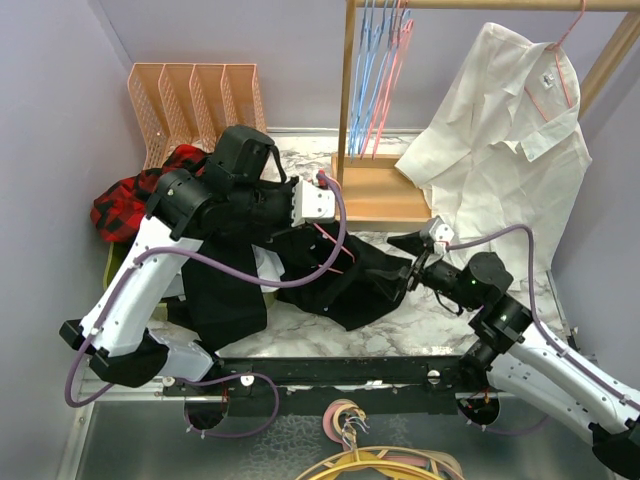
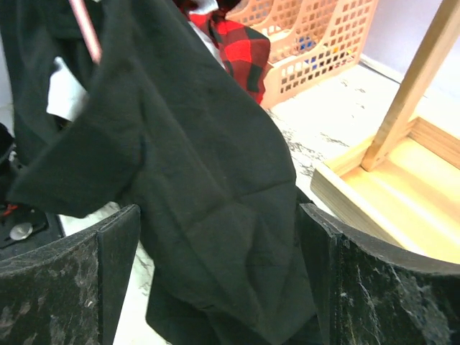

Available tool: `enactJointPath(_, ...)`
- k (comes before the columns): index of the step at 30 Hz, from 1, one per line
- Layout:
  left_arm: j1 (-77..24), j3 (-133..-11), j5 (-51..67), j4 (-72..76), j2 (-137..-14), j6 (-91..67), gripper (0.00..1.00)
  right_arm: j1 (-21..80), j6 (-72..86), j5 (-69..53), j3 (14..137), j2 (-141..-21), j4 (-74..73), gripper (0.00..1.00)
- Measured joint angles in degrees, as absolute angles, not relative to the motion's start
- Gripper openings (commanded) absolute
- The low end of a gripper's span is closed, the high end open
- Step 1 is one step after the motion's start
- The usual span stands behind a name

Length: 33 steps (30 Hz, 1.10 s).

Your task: Place the shirt on the hanger

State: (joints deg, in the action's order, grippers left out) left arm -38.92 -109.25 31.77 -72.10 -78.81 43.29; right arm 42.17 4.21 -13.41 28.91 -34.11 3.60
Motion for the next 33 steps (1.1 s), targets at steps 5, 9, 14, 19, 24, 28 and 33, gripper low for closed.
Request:
enactJointPath(5,-40.03,-108.84,31.97,-72.10,-77.82,43.42,0.00,42.15,2.17,-15.20,28.97,-37.39,3.29,0.71)
enactJointPath(9,-40.42,-108.86,32.21,-72.12,-77.82,43.44,0.00,42.17,0.69,-18.81,29.74,-40.62,3.33,0.51)
enactJointPath(14,-40.58,-108.86,32.64,-72.07,-77.82,43.38,0.00,42.17,-0.64,-26.00,31.46,-45.12,5.69,0.04)
enactJointPath(19,-40.14,-109.01,32.29,-71.90,-77.89,43.38,0.00,42.28,0.25,-32.40,33.39,-50.72,8.62,0.09)
enactJointPath(24,-40.14,-109.03,32.86,-71.57,-78.70,42.81,0.00,42.15,3.09,-36.93,36.73,-53.91,12.93,0.12)
enactJointPath(28,-40.14,-109.08,34.24,-71.11,-79.53,42.13,0.00,42.15,4.89,-38.83,40.64,-56.03,16.51,0.01)
enactJointPath(33,-39.53,-109.34,34.13,-71.79,-79.75,42.02,0.00,41.89,5.80,-40.18,41.28,-58.76,17.89,0.08)
